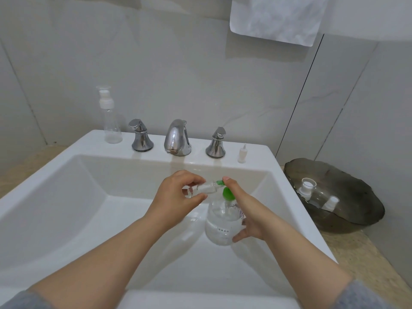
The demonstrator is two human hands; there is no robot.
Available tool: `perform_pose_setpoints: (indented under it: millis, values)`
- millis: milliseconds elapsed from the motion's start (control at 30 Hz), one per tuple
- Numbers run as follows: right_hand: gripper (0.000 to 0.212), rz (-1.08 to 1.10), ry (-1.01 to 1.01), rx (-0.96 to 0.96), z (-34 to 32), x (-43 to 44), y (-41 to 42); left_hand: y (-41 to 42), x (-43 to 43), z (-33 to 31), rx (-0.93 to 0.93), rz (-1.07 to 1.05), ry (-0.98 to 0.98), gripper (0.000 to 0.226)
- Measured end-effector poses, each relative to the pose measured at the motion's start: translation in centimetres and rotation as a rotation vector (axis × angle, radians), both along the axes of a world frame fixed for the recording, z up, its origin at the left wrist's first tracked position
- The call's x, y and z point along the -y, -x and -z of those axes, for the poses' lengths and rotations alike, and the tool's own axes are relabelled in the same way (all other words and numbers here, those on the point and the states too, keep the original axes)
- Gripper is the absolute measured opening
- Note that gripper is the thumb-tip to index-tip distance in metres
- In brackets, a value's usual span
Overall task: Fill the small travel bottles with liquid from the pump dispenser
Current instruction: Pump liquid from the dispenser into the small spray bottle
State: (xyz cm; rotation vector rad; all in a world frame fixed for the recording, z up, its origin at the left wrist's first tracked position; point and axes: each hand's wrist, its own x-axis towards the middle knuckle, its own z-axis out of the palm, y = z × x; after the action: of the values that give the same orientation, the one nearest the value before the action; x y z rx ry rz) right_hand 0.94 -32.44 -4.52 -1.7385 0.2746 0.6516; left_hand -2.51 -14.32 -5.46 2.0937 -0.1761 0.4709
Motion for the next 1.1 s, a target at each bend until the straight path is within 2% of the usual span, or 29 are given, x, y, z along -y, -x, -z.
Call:
perform_pose_setpoints:
  millis: [200,433,600,1100]
  values:
    - [0.087,-0.014,-0.039,-0.019,-0.3,0.0,0.2,0.0,0.0,-0.4,0.009,-0.016,0.036,0.026]
    - [0.063,0.011,-0.086,-0.019,-1.2,0.1,0.7,-0.1,0.0,-0.5,0.013,-0.007,0.032,0.026]
    - [0.057,0.034,-0.108,0.024,-1.4,-0.2,1.1,-0.1,-0.1,-0.5,0.011,-0.004,0.033,0.026]
    - [0.056,0.073,-0.101,0.06,-1.3,-0.6,1.3,-0.1,-0.1,-0.2,0.007,0.003,0.021,0.025]
